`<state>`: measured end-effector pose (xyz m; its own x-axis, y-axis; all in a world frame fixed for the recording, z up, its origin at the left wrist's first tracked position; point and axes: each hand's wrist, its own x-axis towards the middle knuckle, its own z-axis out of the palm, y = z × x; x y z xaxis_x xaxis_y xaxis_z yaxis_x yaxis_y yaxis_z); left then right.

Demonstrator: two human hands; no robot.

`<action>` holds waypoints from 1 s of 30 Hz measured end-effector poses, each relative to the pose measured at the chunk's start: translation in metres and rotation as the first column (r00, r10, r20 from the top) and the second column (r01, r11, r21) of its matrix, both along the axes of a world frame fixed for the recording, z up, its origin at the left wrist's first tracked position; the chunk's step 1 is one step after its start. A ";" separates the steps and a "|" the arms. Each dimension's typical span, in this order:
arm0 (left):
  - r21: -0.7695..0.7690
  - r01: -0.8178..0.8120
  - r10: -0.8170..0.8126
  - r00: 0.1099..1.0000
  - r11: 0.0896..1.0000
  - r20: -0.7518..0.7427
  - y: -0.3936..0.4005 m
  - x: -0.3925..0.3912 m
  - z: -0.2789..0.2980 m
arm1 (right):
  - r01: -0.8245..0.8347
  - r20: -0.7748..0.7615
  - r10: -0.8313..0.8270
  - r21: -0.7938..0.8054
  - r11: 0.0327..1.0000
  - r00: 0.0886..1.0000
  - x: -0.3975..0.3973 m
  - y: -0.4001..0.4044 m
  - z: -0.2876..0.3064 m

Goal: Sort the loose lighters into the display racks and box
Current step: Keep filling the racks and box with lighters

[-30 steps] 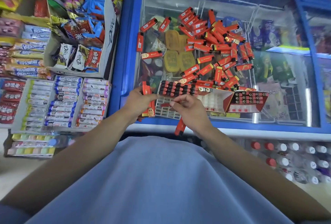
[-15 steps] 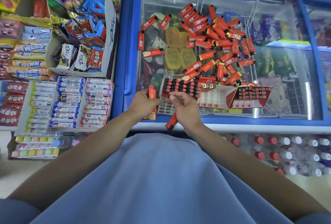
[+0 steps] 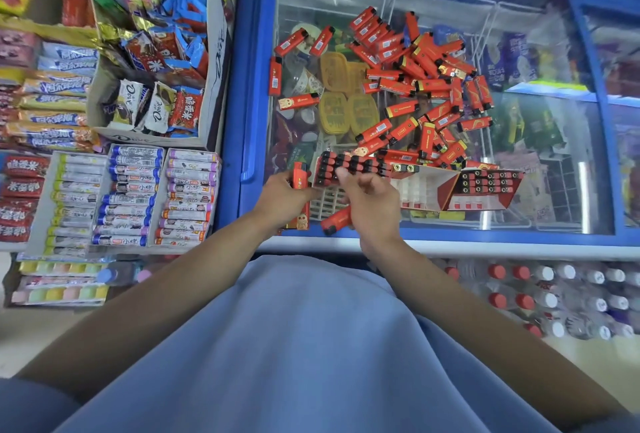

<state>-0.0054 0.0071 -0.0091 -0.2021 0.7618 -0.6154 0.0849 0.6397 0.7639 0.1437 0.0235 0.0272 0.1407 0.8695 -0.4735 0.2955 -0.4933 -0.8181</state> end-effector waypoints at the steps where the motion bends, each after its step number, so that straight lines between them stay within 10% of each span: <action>1: -0.004 -0.012 0.012 1.000 1.000 0.020 0.000 0.000 0.001 | 0.048 -0.111 -0.064 -0.141 0.989 0.992 0.004 -0.001 0.006; 6: -0.008 -0.045 0.045 0.997 0.999 0.063 0.002 0.002 0.002 | -0.066 -0.386 -0.187 -0.556 0.829 0.904 0.020 -0.008 0.016; 16: -0.052 -0.133 0.137 0.987 0.990 0.080 -0.003 0.004 -0.001 | -0.270 -0.556 0.074 -0.280 0.921 0.828 0.029 -0.005 0.029; 24: -0.082 -0.239 0.247 0.962 0.968 0.115 -0.014 0.001 -0.001 | -0.448 -0.019 0.448 -0.013 0.894 0.894 0.037 0.006 0.014; 30: -0.149 -0.309 0.334 0.923 0.939 0.191 -0.021 0.004 -0.001 | -0.676 0.453 0.556 0.155 0.720 0.697 0.042 0.007 0.004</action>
